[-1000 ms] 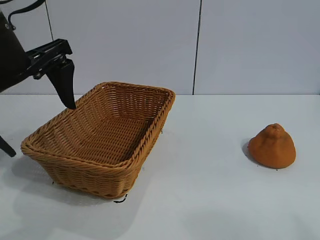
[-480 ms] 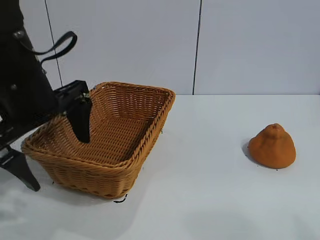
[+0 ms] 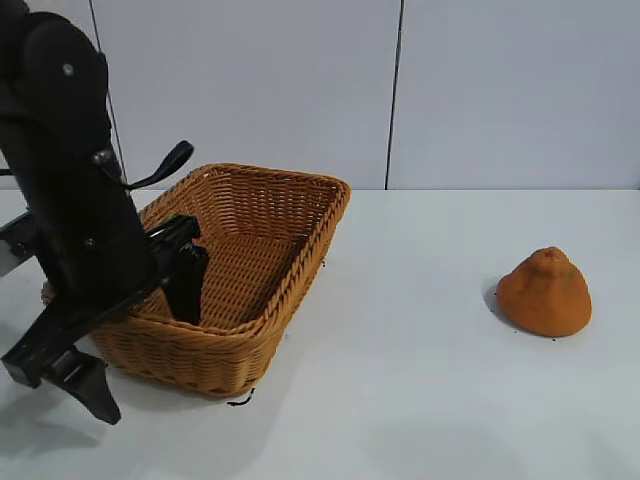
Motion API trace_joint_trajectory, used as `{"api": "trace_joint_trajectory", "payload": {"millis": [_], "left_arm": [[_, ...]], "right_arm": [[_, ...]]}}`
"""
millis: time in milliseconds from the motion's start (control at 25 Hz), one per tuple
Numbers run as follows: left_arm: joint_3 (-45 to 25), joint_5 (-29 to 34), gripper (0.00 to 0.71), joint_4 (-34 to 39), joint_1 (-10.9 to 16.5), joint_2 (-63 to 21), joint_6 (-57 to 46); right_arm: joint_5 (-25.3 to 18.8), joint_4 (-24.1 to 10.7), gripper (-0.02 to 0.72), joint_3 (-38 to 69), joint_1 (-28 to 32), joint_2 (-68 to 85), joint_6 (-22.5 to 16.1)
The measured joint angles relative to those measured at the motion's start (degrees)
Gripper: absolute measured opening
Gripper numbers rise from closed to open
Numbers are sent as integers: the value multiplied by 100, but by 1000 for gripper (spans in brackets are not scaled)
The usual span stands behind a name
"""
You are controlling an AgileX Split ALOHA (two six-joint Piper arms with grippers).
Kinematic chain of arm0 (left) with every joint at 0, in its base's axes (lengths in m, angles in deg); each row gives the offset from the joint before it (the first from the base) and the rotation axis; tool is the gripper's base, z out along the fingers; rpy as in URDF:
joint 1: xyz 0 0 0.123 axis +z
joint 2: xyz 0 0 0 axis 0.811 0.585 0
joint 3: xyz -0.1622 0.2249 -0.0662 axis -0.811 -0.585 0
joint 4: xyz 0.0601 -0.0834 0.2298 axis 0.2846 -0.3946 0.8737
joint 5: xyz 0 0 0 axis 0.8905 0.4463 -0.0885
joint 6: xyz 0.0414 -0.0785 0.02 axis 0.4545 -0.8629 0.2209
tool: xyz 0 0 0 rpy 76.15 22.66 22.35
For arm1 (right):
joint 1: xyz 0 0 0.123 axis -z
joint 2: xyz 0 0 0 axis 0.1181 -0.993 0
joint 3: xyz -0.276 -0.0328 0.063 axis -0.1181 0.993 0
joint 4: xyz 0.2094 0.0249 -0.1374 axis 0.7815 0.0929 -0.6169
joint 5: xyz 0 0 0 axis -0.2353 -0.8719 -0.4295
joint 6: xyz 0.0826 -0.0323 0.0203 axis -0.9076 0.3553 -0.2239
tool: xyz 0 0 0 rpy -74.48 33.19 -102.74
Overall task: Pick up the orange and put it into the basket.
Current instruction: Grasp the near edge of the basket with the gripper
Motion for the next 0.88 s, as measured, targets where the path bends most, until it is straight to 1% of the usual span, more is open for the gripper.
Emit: {"api": "trace_joint_trajectory", "payload": {"millis": [40,200,440,480,520,720,800,880], "left_arm": [[0,0,580,0,23,0,0],[0,17,415,0,63,0,-13],[0,28,139,-21,69,0,-65],[0,-23,113,-21,76,-11,-111],[5,-82,97,-21,91,-10,-119],[5,-61,95,-21,143,-114,-178],[18,115,94,-26,262,-269,-164],[100,331,94,-20,475,-420,-13]], "right_arm": [[0,-5,638,0,0,0,0],[0,-4,638,0,0,0,0],[0,-4,638,0,0,0,0],[0,-4,638,0,0,0,0],[0,-4,638,0,0,0,0],[0,-4,638,0,0,0,0],[0,-4,638,0,0,0,0],[0,-4,638,0,0,0,0]]}}
